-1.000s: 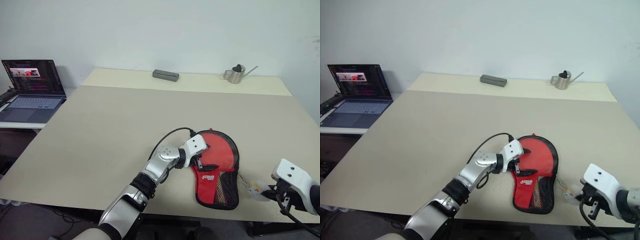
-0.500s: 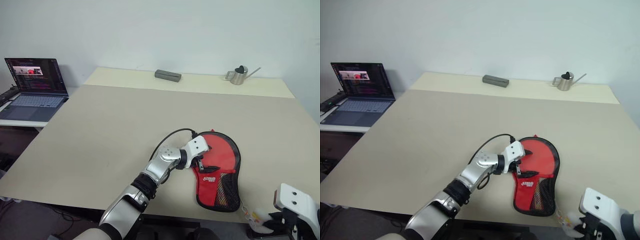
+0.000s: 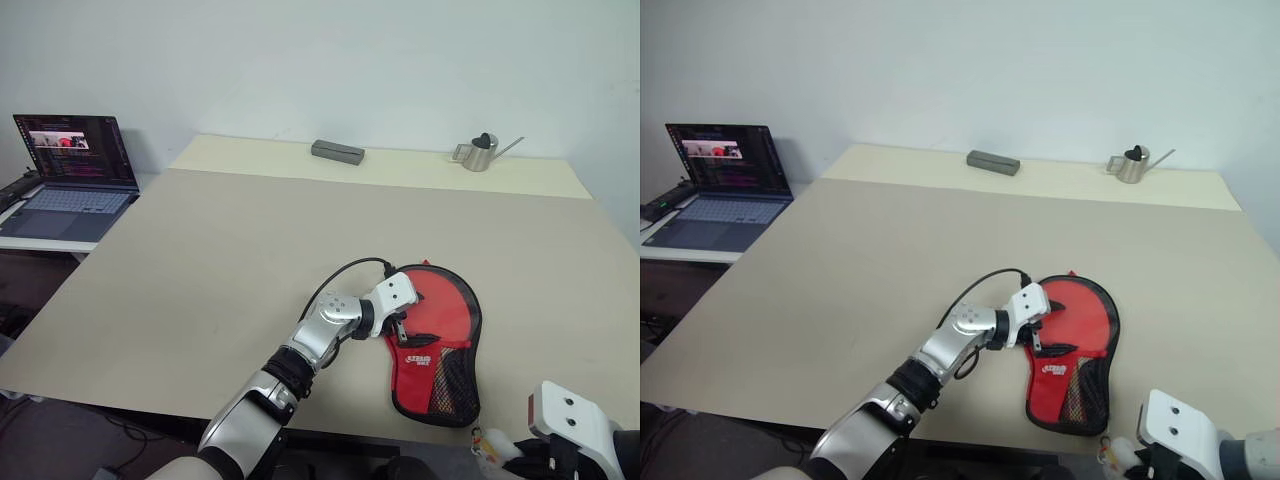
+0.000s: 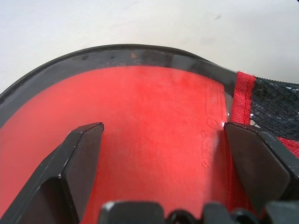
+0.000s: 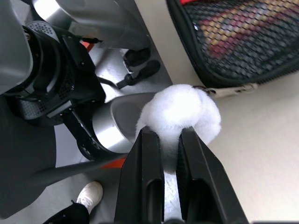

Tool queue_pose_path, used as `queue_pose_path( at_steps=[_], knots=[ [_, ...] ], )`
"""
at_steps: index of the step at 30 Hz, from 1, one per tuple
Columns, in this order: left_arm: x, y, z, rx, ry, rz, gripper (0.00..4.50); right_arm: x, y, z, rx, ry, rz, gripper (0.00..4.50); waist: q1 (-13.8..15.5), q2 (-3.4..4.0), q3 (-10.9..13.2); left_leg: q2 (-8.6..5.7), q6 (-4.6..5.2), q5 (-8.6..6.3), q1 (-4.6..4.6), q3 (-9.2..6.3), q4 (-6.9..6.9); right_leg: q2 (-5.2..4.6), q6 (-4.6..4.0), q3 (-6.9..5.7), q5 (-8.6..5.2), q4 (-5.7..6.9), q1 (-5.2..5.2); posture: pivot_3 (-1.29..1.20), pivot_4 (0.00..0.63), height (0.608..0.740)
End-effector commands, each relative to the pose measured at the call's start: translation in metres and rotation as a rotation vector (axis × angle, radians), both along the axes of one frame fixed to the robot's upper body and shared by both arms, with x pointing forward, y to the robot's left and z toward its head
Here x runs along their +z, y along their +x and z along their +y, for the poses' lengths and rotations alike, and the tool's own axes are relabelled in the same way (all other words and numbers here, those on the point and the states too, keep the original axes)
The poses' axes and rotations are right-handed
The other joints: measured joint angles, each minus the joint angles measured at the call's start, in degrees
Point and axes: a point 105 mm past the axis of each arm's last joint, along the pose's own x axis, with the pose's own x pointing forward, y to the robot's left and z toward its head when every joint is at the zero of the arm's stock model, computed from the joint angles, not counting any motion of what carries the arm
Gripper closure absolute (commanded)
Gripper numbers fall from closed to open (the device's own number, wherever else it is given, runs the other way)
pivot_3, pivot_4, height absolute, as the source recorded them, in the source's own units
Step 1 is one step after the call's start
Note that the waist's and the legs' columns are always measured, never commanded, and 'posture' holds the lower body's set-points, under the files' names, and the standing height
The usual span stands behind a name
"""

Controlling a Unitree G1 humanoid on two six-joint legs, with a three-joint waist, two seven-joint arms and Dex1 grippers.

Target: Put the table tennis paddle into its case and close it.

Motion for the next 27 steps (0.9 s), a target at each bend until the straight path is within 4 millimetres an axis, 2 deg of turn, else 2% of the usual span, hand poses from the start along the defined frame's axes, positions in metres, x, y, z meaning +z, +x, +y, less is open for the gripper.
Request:
queue_pose_path(
  at_steps=[1,6,11,15,18,22,24,27],
  knots=[
    [-0.087,-0.024,0.041,0.037,0.307,0.203,0.0,0.0,-0.007,0.018,0.065,0.063,0.02,4.49,0.0,0.0,0.0,0.0,-0.02,-0.01,0.0,-0.01,0.0,0.0,-0.01,-0.01,-0.01,0.0,0.02,0.0,0.15,0.74],
    [-0.087,-0.024,0.041,0.038,0.306,0.202,0.0,0.008,-0.003,0.022,0.058,0.106,0.012,4.49,0.0,-0.01,0.0,0.01,-0.05,-0.03,0.01,-0.05,0.02,0.0,-0.01,-0.05,-0.03,0.0,0.08,0.0,0.15,0.74],
    [-0.087,-0.024,0.039,0.037,0.304,0.199,0.0,0.021,-0.008,0.024,0.114,0.148,0.046,2.86,0.0,-0.02,0.01,0.01,-0.05,-0.03,0.03,-0.06,0.02,0.0,-0.01,-0.07,-0.03,0.0,0.13,0.0,0.15,0.74],
    [-0.086,-0.024,0.037,0.036,0.3,0.197,0.0,0.042,-0.013,0.033,0.174,0.244,0.074,1.55,-0.04,-0.03,0.01,0.01,-0.05,-0.03,0.06,-0.05,0.06,-0.01,-0.01,-0.06,-0.03,0.0,0.24,0.0,0.15,0.74],
    [-0.085,-0.023,0.036,0.037,0.294,0.192,0.0,0.055,-0.008,0.037,0.162,0.302,0.034,0.57,-0.03,-0.07,0.02,0.02,-0.05,-0.03,0.07,-0.09,0.06,-0.04,-0.01,-0.09,-0.03,-0.01,0.27,0.0,0.15,0.74],
    [-0.074,-0.018,0.035,0.047,0.243,0.169,0.0,0.075,0.031,0.024,0.064,0.314,-0.113,0.57,-0.06,-0.05,0.02,0.0,-0.05,-0.03,0.06,-0.08,0.07,-0.1,-0.01,-0.08,-0.03,-0.01,0.28,0.0,0.15,0.74],
    [-0.059,-0.015,0.035,0.047,0.184,0.156,0.0,0.084,0.05,0.014,0.025,0.309,-0.168,0.57,-0.14,-0.04,0.07,-0.04,-0.05,-0.03,0.06,-0.05,0.08,-0.18,-0.01,-0.05,-0.03,0.0,0.25,0.0,0.15,0.74],
    [-0.029,-0.007,0.04,0.05,0.09,0.103,0.0,0.09,0.066,0.004,0.002,0.302,-0.192,0.57,-0.43,0.12,0.18,-0.03,-0.04,-0.03,0.02,-0.06,-0.01,-0.19,-0.13,-0.08,-0.09,0.0,0.14,0.0,0.15,0.74]
  ],
)
